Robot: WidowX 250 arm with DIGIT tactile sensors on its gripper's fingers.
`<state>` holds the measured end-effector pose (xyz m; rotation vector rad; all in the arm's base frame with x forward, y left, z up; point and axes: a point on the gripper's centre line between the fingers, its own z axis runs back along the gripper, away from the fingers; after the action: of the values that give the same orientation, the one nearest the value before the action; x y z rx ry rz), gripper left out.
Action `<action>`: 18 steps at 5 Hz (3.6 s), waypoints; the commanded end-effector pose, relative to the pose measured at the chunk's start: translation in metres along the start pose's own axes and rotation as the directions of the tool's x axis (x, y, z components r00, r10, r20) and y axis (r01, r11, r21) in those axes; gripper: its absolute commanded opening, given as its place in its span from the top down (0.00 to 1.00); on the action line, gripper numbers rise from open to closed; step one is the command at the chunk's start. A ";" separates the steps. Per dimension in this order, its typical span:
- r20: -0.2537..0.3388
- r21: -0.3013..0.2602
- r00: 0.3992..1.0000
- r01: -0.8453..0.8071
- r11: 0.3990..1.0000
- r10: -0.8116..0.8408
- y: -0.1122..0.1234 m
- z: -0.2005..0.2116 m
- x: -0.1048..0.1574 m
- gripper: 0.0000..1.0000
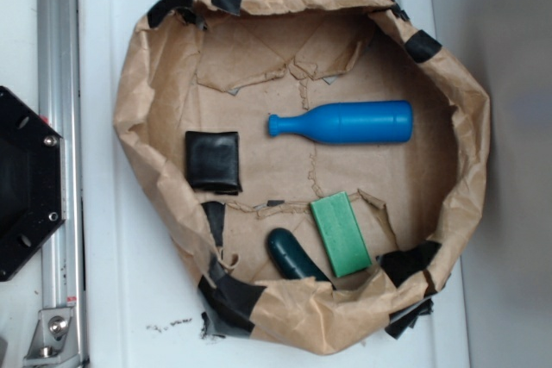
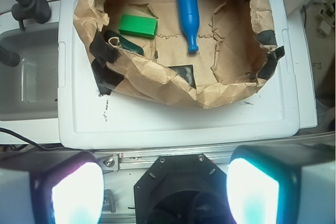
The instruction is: Grab the green block.
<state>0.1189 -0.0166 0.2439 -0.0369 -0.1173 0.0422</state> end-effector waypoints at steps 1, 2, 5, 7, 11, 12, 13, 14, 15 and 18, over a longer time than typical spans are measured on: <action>0.000 0.000 1.000 0.000 1.000 0.000 0.000 0.000 0.000 0.00; 0.110 -0.005 0.963 0.250 0.968 -0.248 0.019 -0.033 0.047 0.00; 0.126 0.123 0.666 0.725 0.678 -0.735 -0.001 -0.120 0.149 0.00; 0.089 0.085 0.536 0.836 0.542 -0.840 -0.005 -0.175 0.152 0.00; 0.024 0.058 0.345 0.937 0.345 -0.938 -0.045 -0.238 0.143 0.00; 0.083 0.036 0.316 0.947 0.320 -0.945 -0.062 -0.232 0.141 0.00; 0.120 0.035 0.296 0.953 0.302 -0.948 -0.077 -0.217 0.142 0.00; 0.110 0.050 0.283 0.956 0.290 -0.953 -0.085 -0.214 0.145 0.00; 0.088 0.047 0.286 0.956 0.291 -0.954 -0.086 -0.223 0.145 0.00; 0.056 0.063 0.409 0.909 0.412 -0.911 -0.070 -0.229 0.145 1.00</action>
<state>0.2927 -0.0767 0.0246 0.0387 -0.1586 -1.0922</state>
